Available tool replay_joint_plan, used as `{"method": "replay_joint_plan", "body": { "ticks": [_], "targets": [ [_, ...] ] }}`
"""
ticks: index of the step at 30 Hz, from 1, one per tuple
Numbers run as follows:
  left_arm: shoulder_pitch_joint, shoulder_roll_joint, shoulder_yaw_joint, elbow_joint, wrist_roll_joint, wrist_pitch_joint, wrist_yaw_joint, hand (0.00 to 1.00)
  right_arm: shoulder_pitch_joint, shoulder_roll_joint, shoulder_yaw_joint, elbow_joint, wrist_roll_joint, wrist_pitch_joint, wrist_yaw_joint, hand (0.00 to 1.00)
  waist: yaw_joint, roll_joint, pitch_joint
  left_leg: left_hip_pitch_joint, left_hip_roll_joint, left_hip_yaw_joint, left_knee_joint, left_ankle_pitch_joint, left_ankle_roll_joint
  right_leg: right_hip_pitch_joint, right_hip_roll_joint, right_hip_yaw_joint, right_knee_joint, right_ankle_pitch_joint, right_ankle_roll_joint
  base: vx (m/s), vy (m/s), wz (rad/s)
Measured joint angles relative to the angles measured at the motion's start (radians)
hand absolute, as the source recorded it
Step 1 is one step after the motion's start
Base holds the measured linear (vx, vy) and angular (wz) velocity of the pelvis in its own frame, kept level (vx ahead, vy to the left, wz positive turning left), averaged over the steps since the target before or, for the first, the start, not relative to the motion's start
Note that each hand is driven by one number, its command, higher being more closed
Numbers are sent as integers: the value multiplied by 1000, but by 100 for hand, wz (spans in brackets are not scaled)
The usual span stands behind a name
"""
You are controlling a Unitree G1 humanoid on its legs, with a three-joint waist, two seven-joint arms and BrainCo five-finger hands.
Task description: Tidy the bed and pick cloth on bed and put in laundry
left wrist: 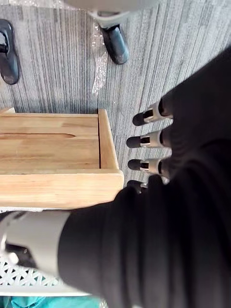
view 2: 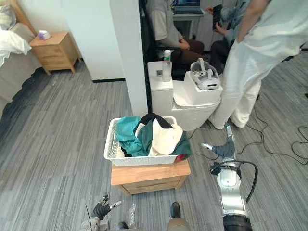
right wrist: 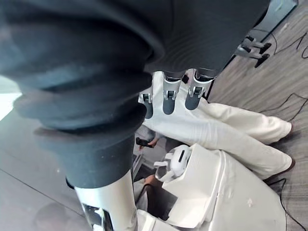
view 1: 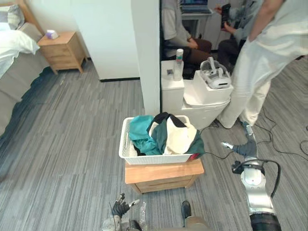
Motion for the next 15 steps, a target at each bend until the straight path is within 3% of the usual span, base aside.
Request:
{"method": "replay_joint_plan", "body": {
  "ticks": [3,8,15],
  "targets": [
    [-5,0,2,22,0,1,1,0,9,26,-18,145,75,-14,2,0,1,-6,-7,1,-3,-1,0,0,0,4,-2,0,0,-1,2,-3,2,3],
    [-10,0,15,61,-2,3,-3,0,23,53,-146,541,241,0,14,0,0,5,-25,9,-9,-4,0,-4,4,19,-10,-6,0,-4,5,5,6,6],
    [-26,-5,43,115,-4,3,-3,0,55,79,-241,853,299,25,61,0,0,5,-31,46,-8,-8,-1,-9,-1,58,-10,-12,1,-11,9,3,0,1]
  ]
}}
